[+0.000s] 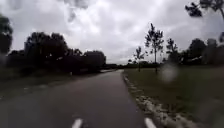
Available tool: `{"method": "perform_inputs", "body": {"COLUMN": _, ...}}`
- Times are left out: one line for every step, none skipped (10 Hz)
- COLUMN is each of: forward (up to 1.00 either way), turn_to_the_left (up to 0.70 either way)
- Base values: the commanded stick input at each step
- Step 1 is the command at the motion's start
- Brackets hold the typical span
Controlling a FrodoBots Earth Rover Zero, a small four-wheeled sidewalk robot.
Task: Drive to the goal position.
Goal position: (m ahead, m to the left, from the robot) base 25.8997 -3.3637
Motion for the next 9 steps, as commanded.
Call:
{"method": "perform_inputs", "body": {"forward": 0.84, "turn_to_the_left": 0.03}}
{"method": "perform_inputs", "body": {"forward": 0.84, "turn_to_the_left": 0.03}}
{"method": "perform_inputs", "body": {"forward": 0.84, "turn_to_the_left": 0.03}}
{"method": "perform_inputs", "body": {"forward": 0.84, "turn_to_the_left": 0.03}}
{"method": "perform_inputs", "body": {"forward": 0.84, "turn_to_the_left": 0.03}}
{"method": "perform_inputs", "body": {"forward": 0.84, "turn_to_the_left": 0.03}}
{"method": "perform_inputs", "body": {"forward": 0.84, "turn_to_the_left": 0.03}}
{"method": "perform_inputs", "body": {"forward": 0.84, "turn_to_the_left": 0.03}}
{"method": "perform_inputs", "body": {"forward": 0.84, "turn_to_the_left": 0.03}}
